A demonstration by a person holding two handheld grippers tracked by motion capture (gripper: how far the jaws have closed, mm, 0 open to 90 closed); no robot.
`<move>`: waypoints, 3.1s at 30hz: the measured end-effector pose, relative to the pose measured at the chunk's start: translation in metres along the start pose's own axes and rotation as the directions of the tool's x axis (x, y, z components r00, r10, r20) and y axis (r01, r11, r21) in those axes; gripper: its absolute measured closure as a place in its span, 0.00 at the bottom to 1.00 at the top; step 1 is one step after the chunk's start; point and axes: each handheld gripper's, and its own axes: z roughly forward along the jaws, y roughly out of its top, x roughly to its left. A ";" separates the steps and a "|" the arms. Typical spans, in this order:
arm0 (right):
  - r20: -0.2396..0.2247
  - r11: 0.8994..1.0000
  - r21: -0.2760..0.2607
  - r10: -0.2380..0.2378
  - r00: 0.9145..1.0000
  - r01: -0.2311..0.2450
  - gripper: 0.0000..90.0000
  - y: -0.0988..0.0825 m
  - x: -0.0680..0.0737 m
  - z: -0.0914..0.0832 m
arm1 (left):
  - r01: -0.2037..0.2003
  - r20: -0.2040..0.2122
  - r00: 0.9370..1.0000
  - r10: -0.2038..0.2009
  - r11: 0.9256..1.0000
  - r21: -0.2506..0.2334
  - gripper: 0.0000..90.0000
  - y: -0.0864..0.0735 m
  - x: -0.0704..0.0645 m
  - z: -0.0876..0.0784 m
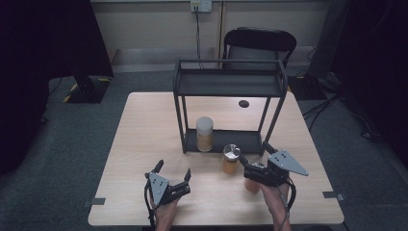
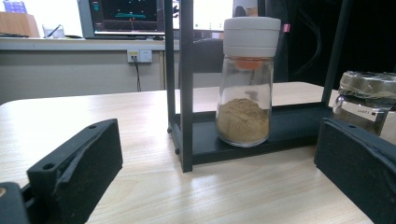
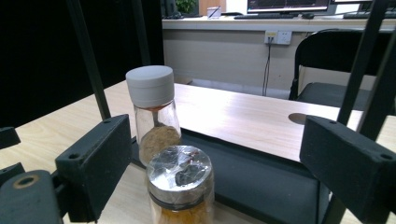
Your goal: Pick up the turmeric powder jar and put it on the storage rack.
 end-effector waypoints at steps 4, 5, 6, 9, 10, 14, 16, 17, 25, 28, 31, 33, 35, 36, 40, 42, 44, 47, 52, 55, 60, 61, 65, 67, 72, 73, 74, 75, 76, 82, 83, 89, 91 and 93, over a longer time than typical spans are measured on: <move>-0.020 1.000 0.021 -0.003 1.000 0.003 0.10 0.003 -0.002 0.003 | 0.001 -0.001 1.000 -0.001 1.000 -0.001 0.00 0.000 0.000 0.000; -0.024 1.000 0.026 -0.005 1.000 0.006 0.10 0.004 -0.002 0.004 | 0.001 -0.001 1.000 -0.001 1.000 -0.001 0.00 0.000 0.000 0.000; -0.030 0.999 0.033 -0.009 1.000 0.010 0.10 0.005 -0.003 0.005 | 0.002 -0.001 1.000 -0.002 1.000 -0.001 0.00 0.000 0.000 0.000; -0.042 0.998 0.055 -0.019 0.999 0.021 0.11 0.008 -0.003 0.008 | 0.002 -0.001 1.000 -0.002 1.000 -0.001 0.00 0.000 0.000 0.000; -0.045 0.998 0.060 -0.019 0.999 0.022 0.11 0.008 -0.003 0.009 | 0.002 -0.002 1.000 -0.002 1.000 -0.002 0.00 0.000 0.000 0.000; -0.056 0.996 0.085 -0.032 0.998 0.037 0.11 0.012 -0.002 0.012 | 0.003 -0.003 1.000 -0.003 1.000 -0.005 0.00 -0.001 0.000 0.000; -0.058 0.995 0.093 -0.040 0.997 0.046 0.11 0.014 -0.001 0.013 | 0.001 -0.004 1.000 -0.001 1.000 -0.003 0.00 0.000 0.000 0.000; -0.060 0.994 0.099 -0.040 0.997 0.046 0.11 0.015 -0.001 0.013 | 0.000 -0.004 1.000 0.000 1.000 -0.003 0.00 0.000 0.000 0.000; -0.070 0.984 0.156 -0.072 0.995 0.082 0.13 0.030 0.000 0.023 | 0.004 -0.003 1.000 -0.004 1.000 -0.006 0.00 -0.001 0.000 0.000; -0.084 0.977 0.186 -0.091 0.992 0.105 0.15 0.037 0.001 0.029 | 0.006 -0.003 1.000 -0.007 1.000 -0.009 0.00 -0.002 0.000 -0.001; -0.100 0.966 0.230 -0.093 0.991 0.114 0.15 0.045 0.000 0.036 | 0.008 -0.003 1.000 -0.008 1.000 -0.010 0.00 -0.002 0.000 -0.001; -0.107 0.960 0.253 -0.095 0.990 0.119 0.16 0.050 0.000 0.039 | 0.009 -0.003 1.000 -0.009 1.000 -0.010 0.00 -0.002 0.000 -0.001; -0.112 0.954 0.278 -0.087 0.990 0.116 0.16 0.054 -0.001 0.041 | 0.009 -0.003 1.000 -0.009 1.000 -0.011 0.00 -0.002 0.000 -0.001; -0.112 0.953 0.279 -0.091 0.990 0.119 0.17 0.055 -0.001 0.041 | 0.008 -0.003 1.000 -0.008 1.000 -0.012 0.00 -0.002 0.000 -0.001; -0.128 0.940 0.308 -0.109 0.986 0.144 0.18 0.064 -0.001 0.044 | 0.008 -0.003 1.000 -0.008 1.000 -0.012 0.00 -0.002 0.000 -0.001; -0.137 0.924 0.342 -0.129 0.982 0.170 0.18 0.073 0.002 0.050 | 0.009 -0.004 1.000 -0.009 1.000 -0.013 0.00 -0.002 0.000 -0.001; -0.169 0.902 0.384 -0.139 0.976 0.196 0.18 0.086 0.002 0.059 | 0.012 -0.005 1.000 -0.012 1.000 -0.015 0.00 -0.003 0.000 -0.001; -0.190 0.878 0.426 -0.148 0.971 0.217 0.19 0.095 0.006 0.069 | 0.012 -0.003 1.000 -0.012 1.000 -0.015 0.00 -0.003 0.000 -0.001; -0.183 0.855 0.461 -0.170 0.968 0.237 0.22 0.102 0.013 0.082 | 0.012 -0.001 1.000 -0.012 1.000 -0.017 0.00 -0.003 0.001 -0.001; -0.187 0.839 0.491 -0.164 0.968 0.237 0.23 0.109 0.013 0.089 | 0.012 -0.002 1.000 -0.012 1.000 -0.017 0.00 -0.003 0.001 -0.002; -0.202 0.782 0.568 -0.171 0.964 0.257 0.23 0.123 0.017 0.107 | 0.013 -0.002 1.000 -0.013 1.000 -0.018 0.00 -0.003 0.001 -0.002; -0.204 0.773 0.579 -0.172 0.964 0.261 0.24 0.124 0.018 0.109 | 0.013 -0.002 1.000 -0.013 1.000 -0.018 0.00 -0.003 0.001 -0.002; -0.200 0.747 0.610 -0.176 0.964 0.263 0.25 0.126 0.021 0.119 | 0.013 -0.001 1.000 -0.013 1.000 -0.019 0.00 -0.003 0.001 -0.002; -0.188 0.736 0.627 -0.173 0.967 0.254 0.26 0.126 0.022 0.122 | 0.012 -0.001 1.000 -0.012 1.000 -0.018 0.00 -0.003 0.001 -0.002; -0.187 0.716 0.650 -0.176 0.966 0.256 0.29 0.127 0.023 0.127 | 0.013 0.000 1.000 -0.013 1.000 -0.019 0.00 -0.003 0.001 -0.002; -0.187 0.712 0.654 -0.177 0.966 0.257 0.29 0.128 0.023 0.127 | 0.013 0.000 1.000 -0.013 1.000 -0.019 0.00 -0.003 0.001 -0.002; -0.187 0.710 0.656 -0.177 0.966 0.257 0.30 0.128 0.023 0.128 | 0.013 0.000 1.000 -0.013 1.000 -0.019 0.00 -0.003 0.001 -0.002; -0.185 0.707 0.659 -0.177 0.967 0.256 0.31 0.128 0.023 0.129 | 0.013 0.000 1.000 -0.013 1.000 -0.019 0.00 -0.003 0.001 -0.002; -0.183 0.706 0.661 -0.177 0.967 0.254 0.31 0.128 0.024 0.129 | 0.013 0.000 1.000 -0.013 1.000 -0.019 0.00 -0.003 0.001 -0.002; -0.177 0.683 0.685 -0.180 0.968 0.253 0.34 0.127 0.025 0.136 | 0.009 0.002 1.000 -0.009 1.000 -0.019 0.00 -0.003 0.001 -0.002; -0.177 0.680 0.688 -0.182 0.967 0.254 0.36 0.127 0.026 0.137 | 0.011 0.002 1.000 -0.011 1.000 -0.019 0.00 -0.003 0.001 -0.002; -0.180 0.676 0.692 -0.179 0.967 0.254 0.37 0.127 0.025 0.138 | 0.008 0.003 1.000 -0.008 1.000 -0.018 0.00 -0.003 0.001 -0.002; -0.180 0.677 0.691 -0.179 0.967 0.254 0.37 0.127 0.024 0.137 | 0.008 0.003 1.000 -0.008 1.000 -0.018 0.00 -0.003 0.001 -0.002; -0.181 0.679 0.689 -0.179 0.967 0.255 0.37 0.126 0.024 0.137 | 0.008 0.003 1.000 -0.008 1.000 -0.018 0.00 -0.003 0.001 -0.001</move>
